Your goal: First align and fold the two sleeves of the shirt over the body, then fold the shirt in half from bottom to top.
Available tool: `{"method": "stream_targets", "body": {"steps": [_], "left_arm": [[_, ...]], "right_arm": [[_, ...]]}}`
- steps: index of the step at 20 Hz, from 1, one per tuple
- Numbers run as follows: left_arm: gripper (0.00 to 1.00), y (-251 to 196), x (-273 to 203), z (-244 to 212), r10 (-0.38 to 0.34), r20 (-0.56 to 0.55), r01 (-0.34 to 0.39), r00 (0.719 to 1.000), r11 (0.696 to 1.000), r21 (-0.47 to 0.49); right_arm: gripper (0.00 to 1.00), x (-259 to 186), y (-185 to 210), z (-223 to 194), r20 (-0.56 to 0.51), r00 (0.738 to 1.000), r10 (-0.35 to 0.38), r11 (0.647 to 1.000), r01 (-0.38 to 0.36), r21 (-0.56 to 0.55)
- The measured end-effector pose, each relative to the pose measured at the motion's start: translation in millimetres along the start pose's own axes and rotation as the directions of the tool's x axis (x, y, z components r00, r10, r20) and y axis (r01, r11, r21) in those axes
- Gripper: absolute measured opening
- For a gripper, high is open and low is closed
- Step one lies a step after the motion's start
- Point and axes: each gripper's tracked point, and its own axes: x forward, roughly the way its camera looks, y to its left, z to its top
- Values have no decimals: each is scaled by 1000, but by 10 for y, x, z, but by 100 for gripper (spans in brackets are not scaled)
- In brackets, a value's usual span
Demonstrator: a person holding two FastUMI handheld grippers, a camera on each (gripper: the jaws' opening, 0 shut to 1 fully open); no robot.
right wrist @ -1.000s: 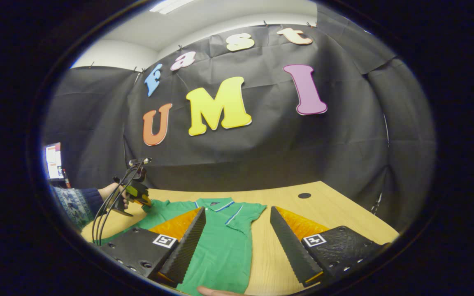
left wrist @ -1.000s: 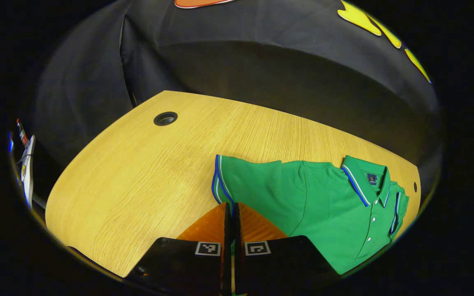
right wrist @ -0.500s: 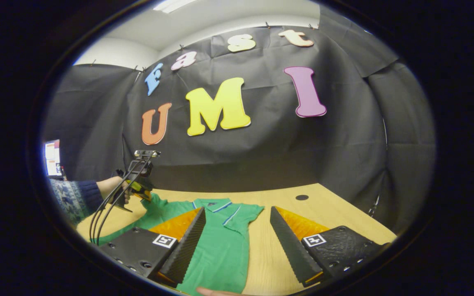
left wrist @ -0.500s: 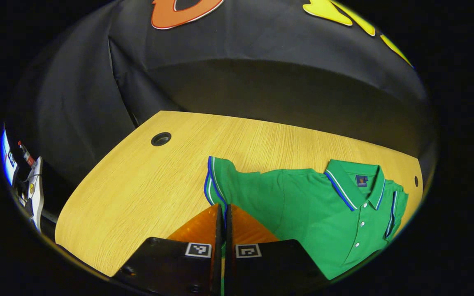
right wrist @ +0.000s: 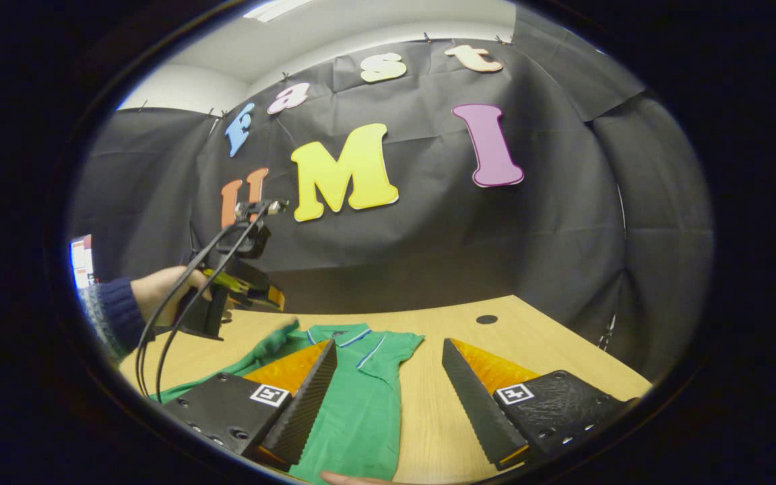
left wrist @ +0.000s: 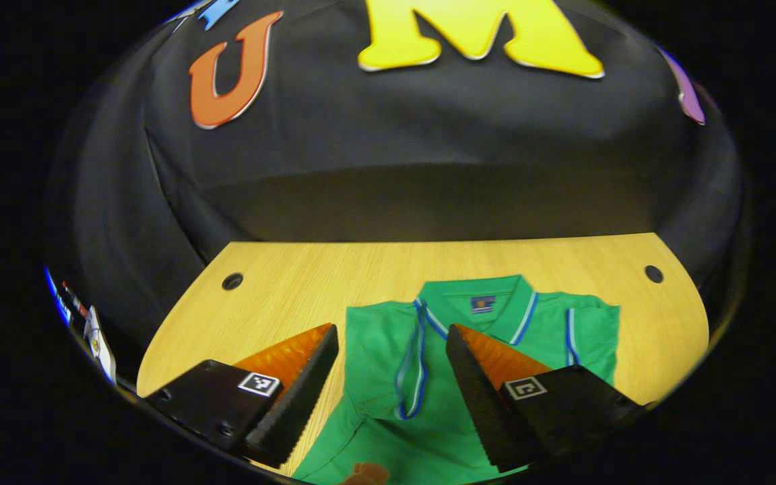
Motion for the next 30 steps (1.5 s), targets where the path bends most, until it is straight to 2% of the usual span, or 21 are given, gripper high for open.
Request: {"method": "stream_targets", "body": {"steps": [4, 8, 11, 16, 18, 19, 22, 23, 24, 25, 26, 28, 29, 30], "left_arm": [[100, -207, -523, 190, -15, 77, 10, 997, 998, 64], [100, -180, -1034, 250, -39, 157, 30, 987, 998, 61], [100, -120, -1384, 214, -65, 218, 52, 974, 996, 66], [100, 138, -1914, -76, -110, 291, 112, 951, 994, 11], [100, 304, -2125, -244, -107, 317, 113, 942, 994, 1], [100, 420, -2224, -354, -102, 329, 107, 939, 994, 3], [100, 637, -2473, -604, -70, 378, 81, 923, 997, -12], [100, 659, -2553, -706, -73, 387, 88, 919, 996, -20], [100, 674, -2643, -798, -79, 397, 97, 914, 995, -25], [100, 693, -2719, -895, -84, 402, 103, 912, 994, -27], [100, 708, -2803, -962, -92, 417, 110, 904, 994, -21], [100, 778, -2976, -1122, -95, 448, 116, 889, 993, -21], [100, 826, -3025, -1220, -91, 456, 121, 885, 992, -37], [100, 862, -3056, -1338, -89, 454, 126, 886, 991, -52]], "right_arm": [[95, -35, -56, 12, -8, 1000, -23, 1000, 23, -9], [95, -159, -161, 156, 4, 997, -78, 997, 78, -13], [95, -310, -24, 273, 24, 998, -59, 997, 60, -39], [95, -611, 249, 442, 64, 997, -45, 995, 51, -87], [99, -761, 359, 526, 77, 996, -44, 996, 50, -80], [95, -839, 409, 540, 73, 997, -38, 996, 44, -79], [95, -1203, 615, 603, 80, 997, -1, 996, 8, -87], [99, -1306, 632, 572, 82, 997, -5, 994, 13, -106], [95, -1391, 627, 544, 82, 997, -17, 991, 28, -132], [99, -1464, 612, 505, 80, 996, -39, 988, 51, -146], [95, -1540, 613, 482, 79, 995, -57, 987, 68, -149], [92, -1674, 741, 442, 78, 996, -42, 988, 53, -142], [95, -1747, 800, 437, 88, 995, -35, 989, 48, -143], [95, -1821, 811, 436, 104, 994, -40, 987, 56, -151]]}}
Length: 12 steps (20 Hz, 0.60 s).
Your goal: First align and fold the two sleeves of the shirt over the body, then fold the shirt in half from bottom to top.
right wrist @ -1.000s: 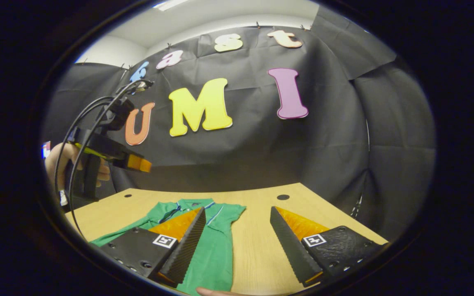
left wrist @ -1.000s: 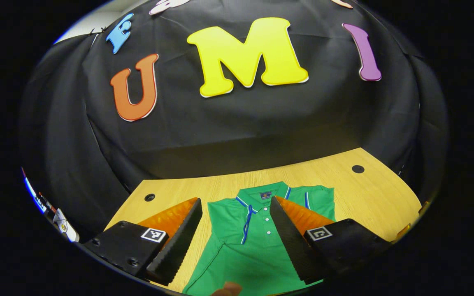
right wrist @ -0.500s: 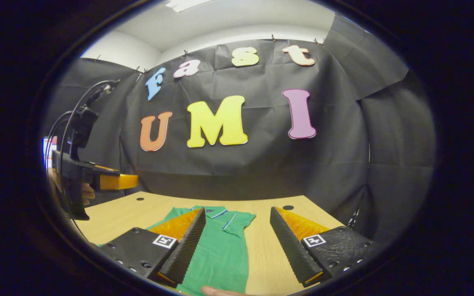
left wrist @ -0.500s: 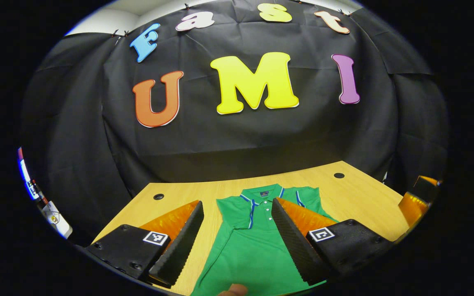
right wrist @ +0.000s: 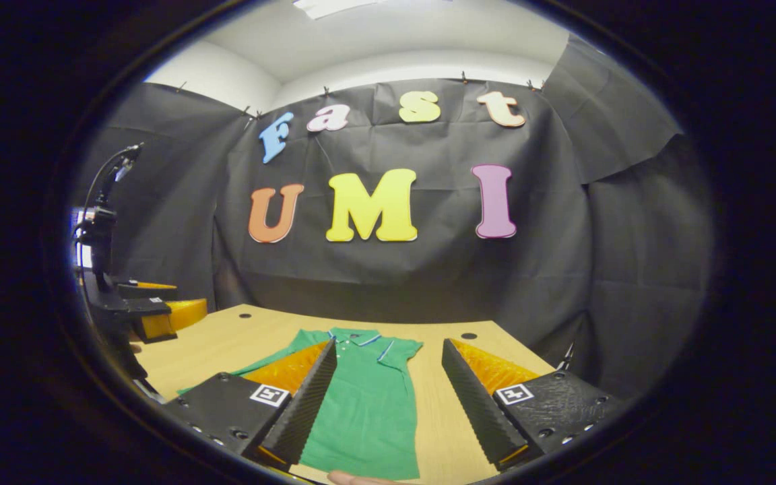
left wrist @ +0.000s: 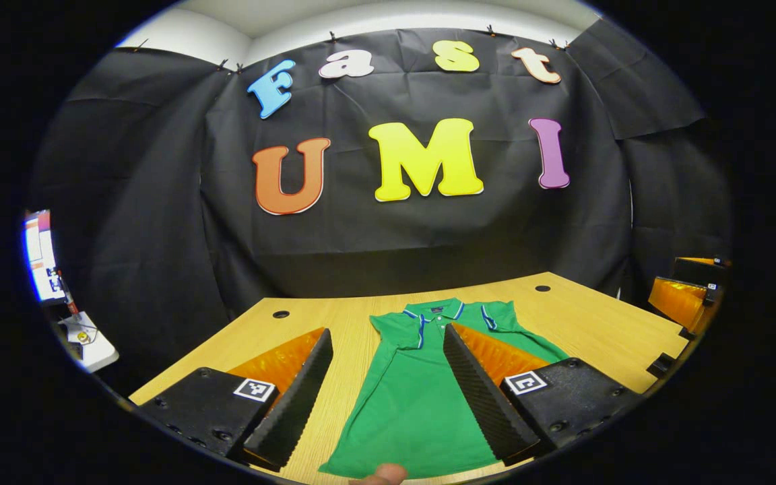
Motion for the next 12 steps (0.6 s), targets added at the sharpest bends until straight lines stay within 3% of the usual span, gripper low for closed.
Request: {"method": "stream_targets", "body": {"steps": [2, 4, 6, 9, 12], "left_arm": [[100, 99, -66, -151, 13, 2, -13, 1000, 999, -31], [100, 209, -82, -313, 41, -50, -40, 998, 999, 12], [100, 324, -18, -214, 82, -11, -82, 997, 996, 30], [100, 282, 83, -320, 55, -18, -55, 998, 998, -8], [100, 277, 98, -554, 50, -49, -50, 998, 999, 2]], "right_arm": [[95, -117, -4, -74, 15, 999, -31, 999, 31, -33], [96, -241, 3, -218, 7, 999, -54, 995, 55, -85], [95, -346, 80, -300, 11, 998, -59, 989, 60, -132], [95, -414, 148, -433, 24, 998, -65, 978, 68, -196], [95, -349, 53, -702, -31, 992, -119, 968, 109, -225]]}}
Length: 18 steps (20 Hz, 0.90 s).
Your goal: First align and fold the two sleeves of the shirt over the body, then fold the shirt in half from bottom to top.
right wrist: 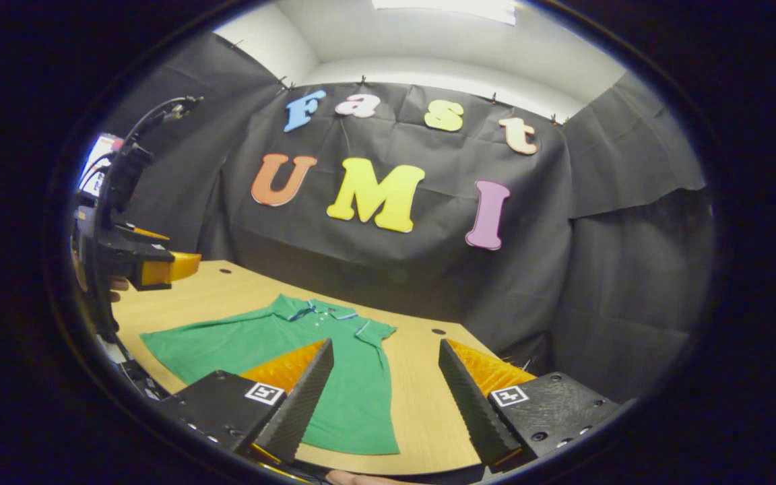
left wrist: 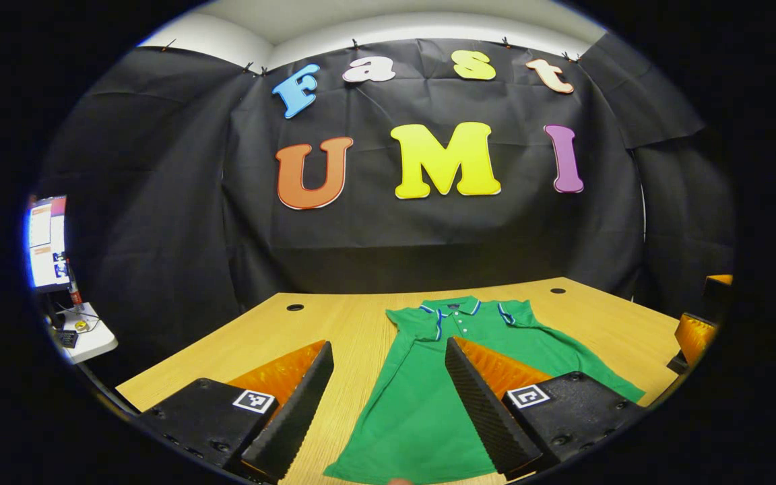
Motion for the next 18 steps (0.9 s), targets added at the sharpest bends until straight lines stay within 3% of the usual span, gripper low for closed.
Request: {"method": "stream_targets", "body": {"steps": [5, 10, 14, 18], "left_arm": [[100, 163, 126, -525, 18, -95, -23, 995, 998, -52], [100, 310, 200, -957, 16, -184, -30, 983, 997, -77], [100, 231, 137, -1323, -45, -267, 10, 963, 991, -134], [100, 257, 126, -1526, -23, -300, 6, 954, 998, -58]], "right_arm": [[95, 262, 263, -630, -185, 977, 106, 990, -87, 111], [95, 380, 261, -1094, -286, 954, 91, 991, -58, 122], [97, 350, 252, -1329, -337, 937, 96, 989, -52, 138], [95, 278, 224, -1514, -399, 911, 101, 984, -33, 175]]}}
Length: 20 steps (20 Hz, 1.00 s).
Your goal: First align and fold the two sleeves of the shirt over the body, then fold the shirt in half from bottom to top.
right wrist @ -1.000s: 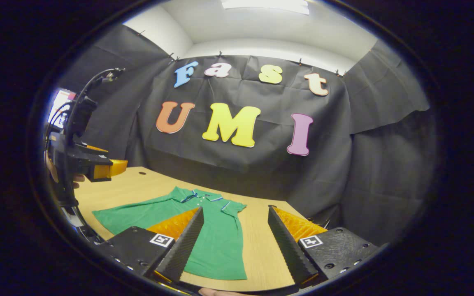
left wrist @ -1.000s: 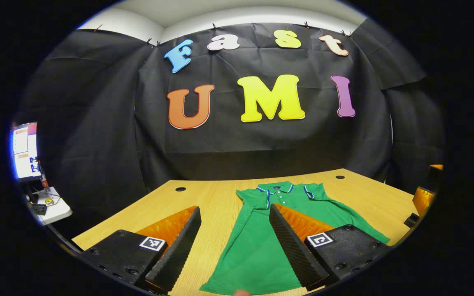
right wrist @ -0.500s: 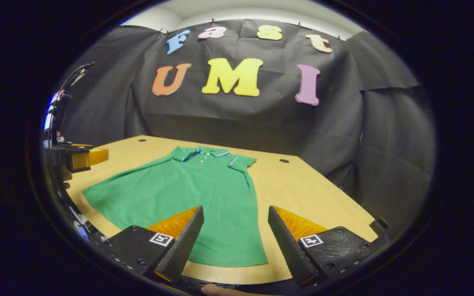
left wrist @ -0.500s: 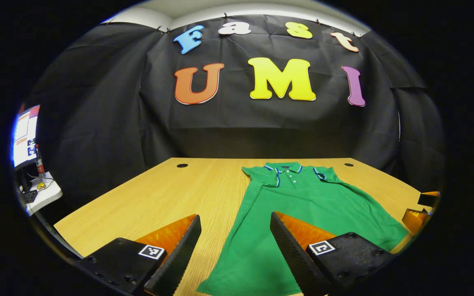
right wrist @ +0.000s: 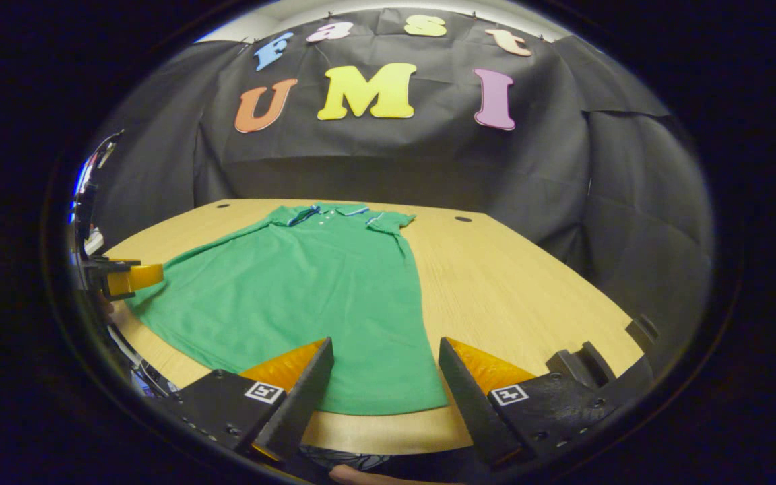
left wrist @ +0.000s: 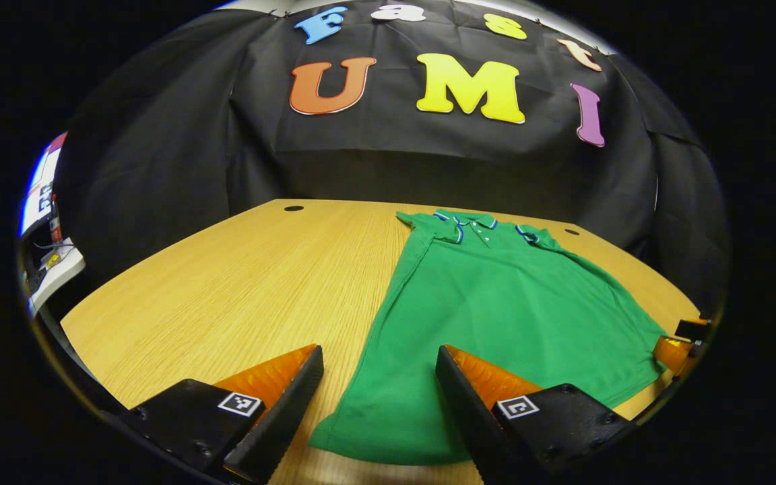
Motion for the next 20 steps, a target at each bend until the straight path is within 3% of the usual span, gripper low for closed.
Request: {"method": "stream_targets", "body": {"steps": [5, 11, 13, 14, 15, 16, 17, 18, 20], "left_arm": [[100, 12, -9, -59, -5, -20, 5, 1000, 1000, -9], [100, 1, -3, -66, 8, -33, -8, 999, 1000, -10], [82, -29, 11, -58, -2, -29, 2, 1000, 1000, -8], [70, -41, 11, -49, -9, -30, 9, 999, 1000, -8], [61, -37, 23, -49, -9, -30, 9, 999, 1000, -13], [46, -28, 41, -43, -8, -27, 7, 1000, 1000, -21], [31, -47, 57, -26, -16, -21, 15, 1000, 999, -37], [11, -66, 79, -8, -23, -17, 22, 1000, 999, -44], [8, -91, 95, -8, -27, -19, 26, 999, 999, -45]], "right_arm": [[95, -2, -21, -50, -41, 999, 28, 996, -24, 86], [94, 68, 61, -66, -36, 997, 67, 994, -64, 83], [78, 104, 84, -53, -31, 996, 83, 992, -80, 100], [62, 128, 123, -44, -26, 995, 101, 988, -97, 119], [52, 168, 118, -39, -24, 994, 106, 985, -102, 138], [31, 212, 135, -28, -15, 993, 116, 983, -112, 146], [27, 254, 175, -11, -13, 991, 134, 982, -131, 135], [12, 282, 198, 14, -2, 990, 139, 984, -138, 116], [4, 277, 198, 43, 2, 991, 132, 987, -131, 88]]}}
